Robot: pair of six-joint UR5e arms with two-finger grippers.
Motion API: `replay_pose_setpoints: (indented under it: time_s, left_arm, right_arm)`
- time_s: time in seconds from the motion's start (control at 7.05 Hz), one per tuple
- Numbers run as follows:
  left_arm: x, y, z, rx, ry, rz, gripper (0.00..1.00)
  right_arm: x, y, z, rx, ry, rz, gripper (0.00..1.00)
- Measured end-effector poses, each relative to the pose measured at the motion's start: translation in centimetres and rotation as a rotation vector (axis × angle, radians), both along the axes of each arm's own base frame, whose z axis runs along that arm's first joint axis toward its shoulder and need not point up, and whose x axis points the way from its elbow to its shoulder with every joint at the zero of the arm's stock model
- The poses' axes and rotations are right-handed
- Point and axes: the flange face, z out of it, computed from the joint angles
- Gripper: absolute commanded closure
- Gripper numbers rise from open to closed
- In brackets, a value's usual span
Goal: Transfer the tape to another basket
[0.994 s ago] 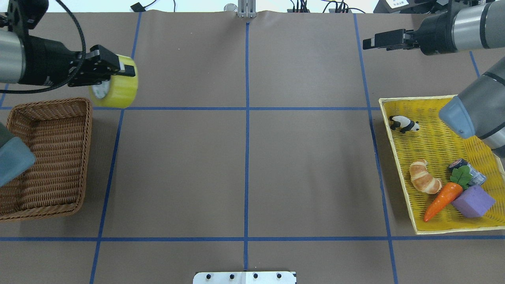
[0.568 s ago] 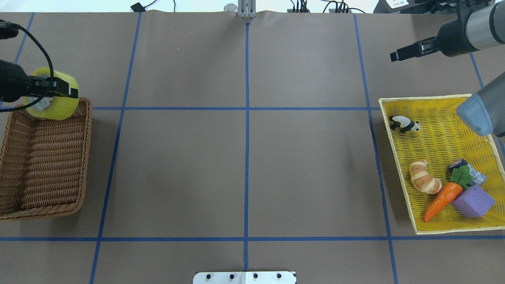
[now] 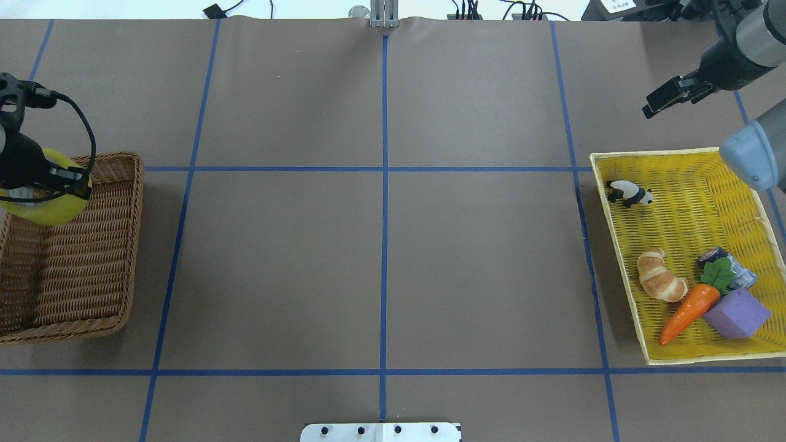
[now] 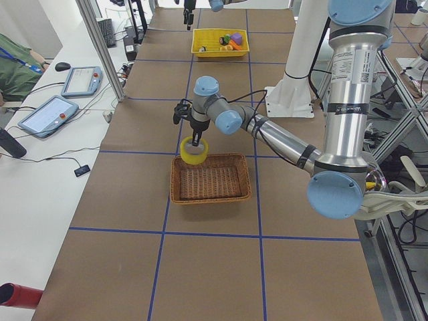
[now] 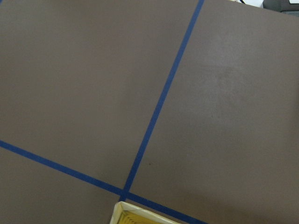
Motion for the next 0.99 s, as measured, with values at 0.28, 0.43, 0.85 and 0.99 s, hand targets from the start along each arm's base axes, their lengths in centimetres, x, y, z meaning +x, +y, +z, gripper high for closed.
replay_pose_setpoints:
  time_s: [0.28,0.43,0.85,0.99]
  left_arm:
    - [3.2,-0.3,3.2,-0.061,-0.057,0.062,1.00]
    - [4.4,-0.6,4.9,-0.089,-0.079,0.078,1.00]
    - [5.3,-0.8,7.4,-0.134,-0.104,0.088,0.01]
    - [5.2,-0.7,7.6,-0.134,-0.107,0.086,0.01]
  right_arm:
    - [-0.3,-0.5,-0.5,-0.081,0.063,-0.055,0.00]
    - [-0.3,-0.5,-0.6,-0.100,0.070,-0.064,0.00]
    - [0.1,-0.2,-0.2,-0.164,0.090,-0.092,0.00]
    - [1.4,-0.2,0.3,-0.199,0.101,-0.092,0.00]
